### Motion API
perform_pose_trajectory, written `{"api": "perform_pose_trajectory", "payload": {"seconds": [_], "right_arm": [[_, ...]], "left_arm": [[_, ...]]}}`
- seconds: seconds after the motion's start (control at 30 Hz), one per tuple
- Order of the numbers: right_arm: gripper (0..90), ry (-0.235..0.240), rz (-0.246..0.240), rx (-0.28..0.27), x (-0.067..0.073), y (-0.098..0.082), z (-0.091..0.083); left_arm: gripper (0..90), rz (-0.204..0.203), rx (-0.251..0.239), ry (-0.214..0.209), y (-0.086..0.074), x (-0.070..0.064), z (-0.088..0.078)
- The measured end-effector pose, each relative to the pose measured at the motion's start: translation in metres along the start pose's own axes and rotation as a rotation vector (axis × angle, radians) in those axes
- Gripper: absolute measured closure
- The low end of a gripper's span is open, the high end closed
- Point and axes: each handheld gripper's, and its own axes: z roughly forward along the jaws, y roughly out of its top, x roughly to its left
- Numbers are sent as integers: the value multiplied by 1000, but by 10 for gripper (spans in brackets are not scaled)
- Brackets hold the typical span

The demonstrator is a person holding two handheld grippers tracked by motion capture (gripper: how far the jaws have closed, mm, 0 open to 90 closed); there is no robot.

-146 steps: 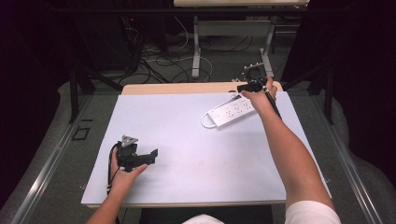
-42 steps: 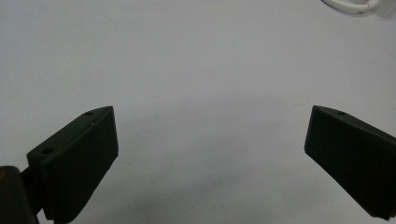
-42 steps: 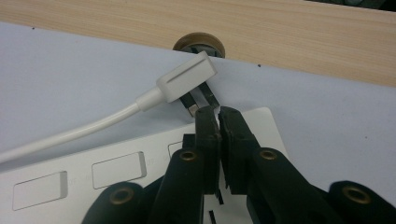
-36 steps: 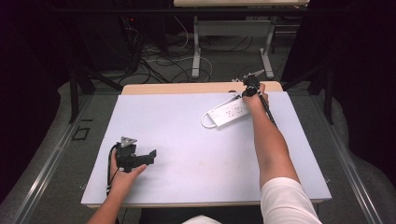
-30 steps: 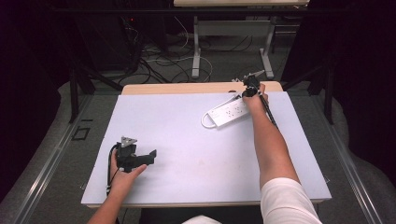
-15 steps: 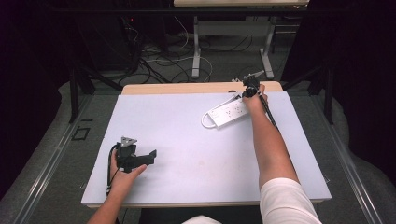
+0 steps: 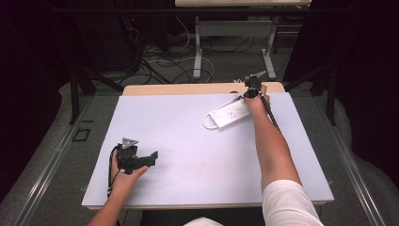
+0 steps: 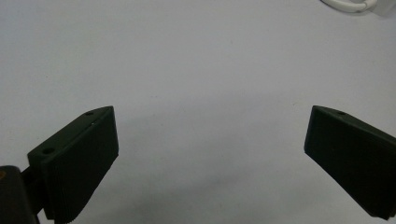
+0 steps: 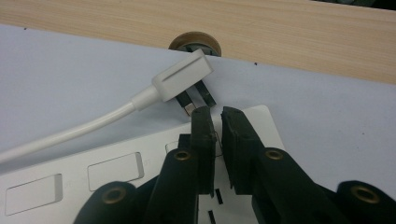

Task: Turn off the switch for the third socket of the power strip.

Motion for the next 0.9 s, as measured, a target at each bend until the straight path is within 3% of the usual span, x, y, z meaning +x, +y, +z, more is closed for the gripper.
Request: {"api": "perform_pose_trajectory", "payload": {"seconds": [0.1,0.17,0.5,0.9], "right_arm": [[802,-1,-7,0,1,0,0],[784,-1,0,5,2,1,-2],[691,6,-20,3,3,3,-10],[523,-13,-57,-40,4,5,-17]], "left_arm": [[27,-13,-9,0,0,-1,1],[27,3,4,0,0,0,0],[27,-6,6,5,0,-1,-1],[28,-5,6,3,0,-3,2]]}}
